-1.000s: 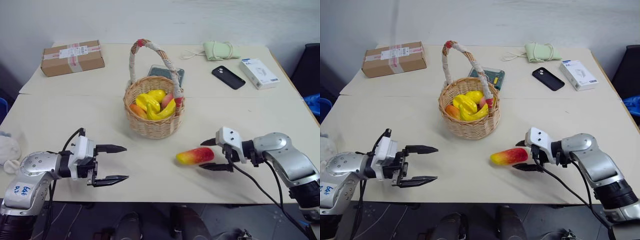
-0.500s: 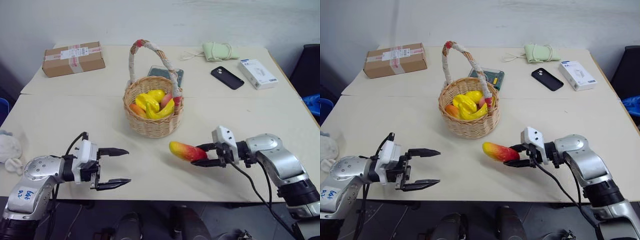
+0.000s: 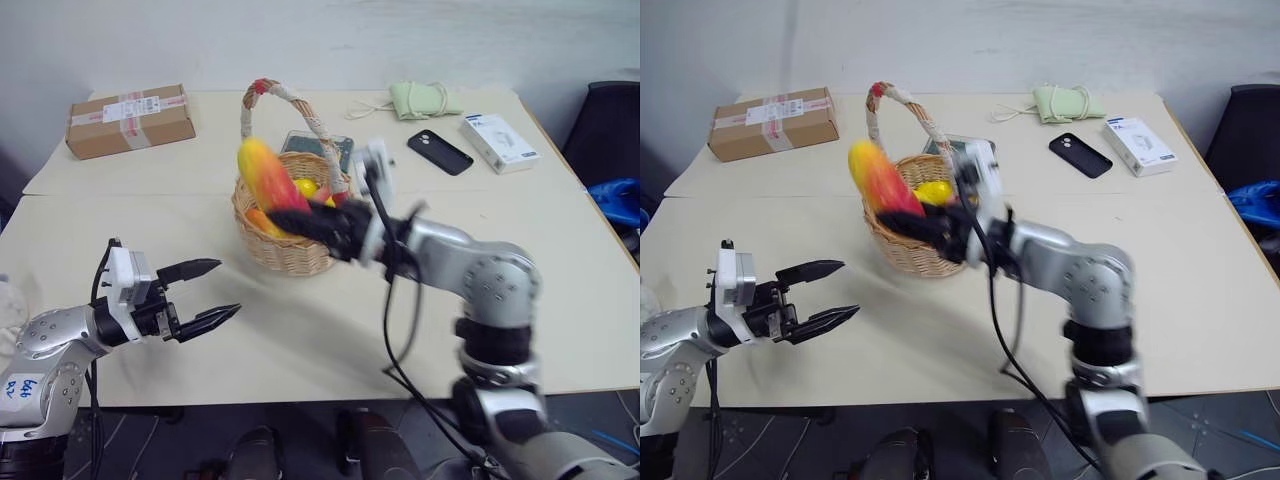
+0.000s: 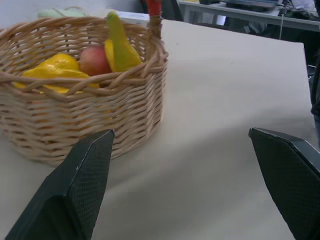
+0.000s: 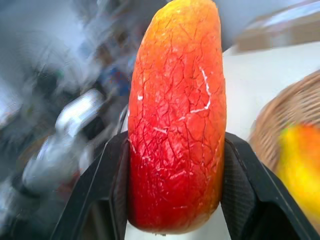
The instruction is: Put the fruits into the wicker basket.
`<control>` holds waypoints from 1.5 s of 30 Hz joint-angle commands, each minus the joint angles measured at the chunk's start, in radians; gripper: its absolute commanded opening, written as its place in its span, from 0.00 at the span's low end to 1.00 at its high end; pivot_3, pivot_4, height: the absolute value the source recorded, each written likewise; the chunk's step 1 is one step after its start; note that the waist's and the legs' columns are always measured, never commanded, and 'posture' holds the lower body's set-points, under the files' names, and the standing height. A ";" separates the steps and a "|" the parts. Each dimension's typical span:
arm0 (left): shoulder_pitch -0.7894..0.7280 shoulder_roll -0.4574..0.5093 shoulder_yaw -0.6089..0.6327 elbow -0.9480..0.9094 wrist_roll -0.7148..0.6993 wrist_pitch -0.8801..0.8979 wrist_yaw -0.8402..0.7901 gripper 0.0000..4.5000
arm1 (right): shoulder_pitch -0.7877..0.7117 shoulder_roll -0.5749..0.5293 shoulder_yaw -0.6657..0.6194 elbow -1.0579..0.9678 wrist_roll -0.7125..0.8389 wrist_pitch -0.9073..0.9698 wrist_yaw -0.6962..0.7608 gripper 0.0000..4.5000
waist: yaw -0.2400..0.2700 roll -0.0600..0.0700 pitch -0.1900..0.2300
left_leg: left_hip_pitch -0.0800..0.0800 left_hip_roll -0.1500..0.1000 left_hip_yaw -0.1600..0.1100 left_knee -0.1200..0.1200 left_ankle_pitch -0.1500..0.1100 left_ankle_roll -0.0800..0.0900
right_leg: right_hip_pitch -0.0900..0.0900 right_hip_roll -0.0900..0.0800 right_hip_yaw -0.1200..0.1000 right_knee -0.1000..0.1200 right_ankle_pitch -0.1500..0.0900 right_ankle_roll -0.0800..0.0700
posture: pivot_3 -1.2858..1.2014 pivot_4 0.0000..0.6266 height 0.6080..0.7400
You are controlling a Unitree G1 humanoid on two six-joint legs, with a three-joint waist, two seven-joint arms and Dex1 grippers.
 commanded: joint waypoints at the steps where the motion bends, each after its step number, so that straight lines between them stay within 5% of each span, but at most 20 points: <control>1: -0.006 0.005 0.012 -0.019 -0.024 0.005 0.002 1.00 | -0.039 0.126 -0.088 0.055 0.014 -0.087 -0.267 0.43 | -0.001 0.000 0.000 | -0.001 0.000 0.000 0.000 0.000 0.000 | -0.001 0.000 -0.001 0.000 0.000 0.000 | 0.52 0.24 1.00; 10: 0.003 0.005 0.012 -0.062 -0.036 0.039 0.020 1.00 | -0.098 0.196 -0.107 0.183 -0.076 -0.216 -0.471 0.43 | -0.008 0.000 0.000 | -0.014 -0.003 0.000 0.002 0.001 0.003 | -0.012 -0.003 -0.001 -0.001 0.002 0.003 | 0.52 0.24 1.00; 11: -0.006 0.009 0.016 -0.061 -0.039 0.045 0.021 1.00 | -0.106 0.188 -0.104 0.187 -0.050 -0.195 -0.449 0.58 | -0.011 0.000 0.000 | -0.014 -0.003 0.000 0.001 0.001 0.002 | -0.012 -0.003 -0.001 -0.001 0.002 0.003 | 0.52 0.24 1.00; 17: -0.021 0.014 0.013 -0.051 -0.036 0.048 0.018 1.00 | -0.105 0.044 0.019 0.104 -0.008 -0.009 -0.215 1.00 | -0.027 0.000 0.000 | -0.014 0.000 -0.002 0.000 0.002 0.002 | -0.012 0.000 -0.002 0.000 0.002 0.003 | 0.52 0.24 1.00; 28: -0.081 0.031 -0.009 0.010 -0.034 0.059 -0.002 1.00 | 0.101 -0.421 0.082 -0.190 -0.025 -0.066 0.531 1.00 | 0.000 0.000 0.000 | -0.015 -0.002 -0.002 0.000 0.001 0.003 | -0.011 -0.001 -0.004 -0.004 0.002 0.003 | 0.52 0.24 1.00; 30: -0.095 0.045 0.002 0.038 -0.032 0.052 -0.015 1.00 | 0.260 -0.583 0.034 -0.251 -0.126 -0.169 0.676 1.00 | 0.005 -0.001 0.000 | -0.015 -0.002 -0.002 0.000 0.001 0.003 | -0.011 -0.001 -0.004 -0.004 0.002 0.003 | 0.52 0.24 1.00; 34: -0.100 0.073 0.030 0.045 -0.062 0.084 -0.036 1.00 | 0.483 -0.721 -0.006 -0.206 -0.473 -0.629 0.839 1.00 | 0.024 0.000 0.001 | -0.015 -0.003 -0.001 0.000 0.000 0.004 | -0.010 0.000 -0.005 -0.009 0.003 0.005 | 0.52 0.24 1.00; 38: -0.094 0.102 0.060 0.038 -0.097 0.137 -0.034 1.00 | 0.528 -0.735 -0.067 -0.100 -0.513 -0.727 0.886 1.00 | 0.017 -0.001 0.001 | -0.013 -0.004 0.002 0.000 0.000 0.004 | -0.010 0.002 -0.005 -0.009 0.004 0.007 | 0.52 0.24 1.00; 45: -0.147 0.118 0.045 0.056 -0.131 0.236 -0.006 1.00 | 0.187 -0.612 0.063 0.126 -0.535 -0.692 0.940 1.00 | -0.001 -0.001 0.003 | -0.011 -0.003 0.002 0.001 0.005 0.002 | -0.010 0.003 -0.003 -0.007 0.009 0.002 | 0.52 0.24 1.00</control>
